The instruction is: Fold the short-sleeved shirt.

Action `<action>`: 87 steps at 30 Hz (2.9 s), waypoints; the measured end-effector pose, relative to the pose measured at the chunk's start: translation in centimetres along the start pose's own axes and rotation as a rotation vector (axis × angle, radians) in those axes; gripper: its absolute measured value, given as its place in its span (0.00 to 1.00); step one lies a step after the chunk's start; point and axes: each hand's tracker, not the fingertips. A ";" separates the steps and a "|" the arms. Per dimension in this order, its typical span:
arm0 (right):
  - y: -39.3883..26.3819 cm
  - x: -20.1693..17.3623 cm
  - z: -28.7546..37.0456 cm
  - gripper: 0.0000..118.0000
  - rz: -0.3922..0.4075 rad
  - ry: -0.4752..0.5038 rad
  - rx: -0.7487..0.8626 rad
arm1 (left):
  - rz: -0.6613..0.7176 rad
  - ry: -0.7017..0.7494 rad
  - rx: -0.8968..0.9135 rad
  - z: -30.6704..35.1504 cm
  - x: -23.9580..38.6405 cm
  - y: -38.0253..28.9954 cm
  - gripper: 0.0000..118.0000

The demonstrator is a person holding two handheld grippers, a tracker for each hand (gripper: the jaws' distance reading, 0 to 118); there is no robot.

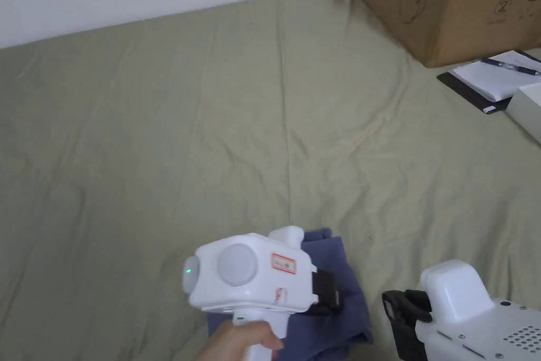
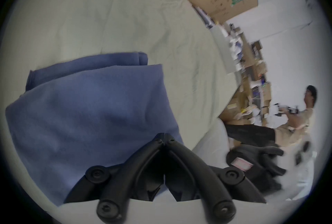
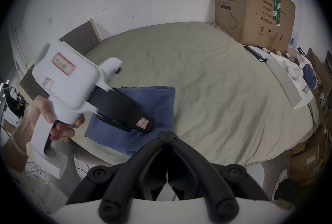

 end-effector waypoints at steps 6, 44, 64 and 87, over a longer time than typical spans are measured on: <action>2.0 -1.2 -3.2 0.00 0.045 0.101 -0.036 | 0.173 -0.129 0.228 9.8 -6.6 -2.6 0.00; 7.4 -9.8 -1.3 0.00 0.059 0.024 0.321 | 0.207 -0.175 0.131 9.7 -20.2 -3.2 0.21; 8.1 -13.9 -2.8 0.00 0.136 0.046 0.219 | 0.236 0.867 0.045 37.4 -35.3 -3.8 0.21; 8.9 -13.7 -2.3 0.00 0.129 0.057 0.215 | 0.180 1.040 0.513 38.7 -24.6 -7.0 0.13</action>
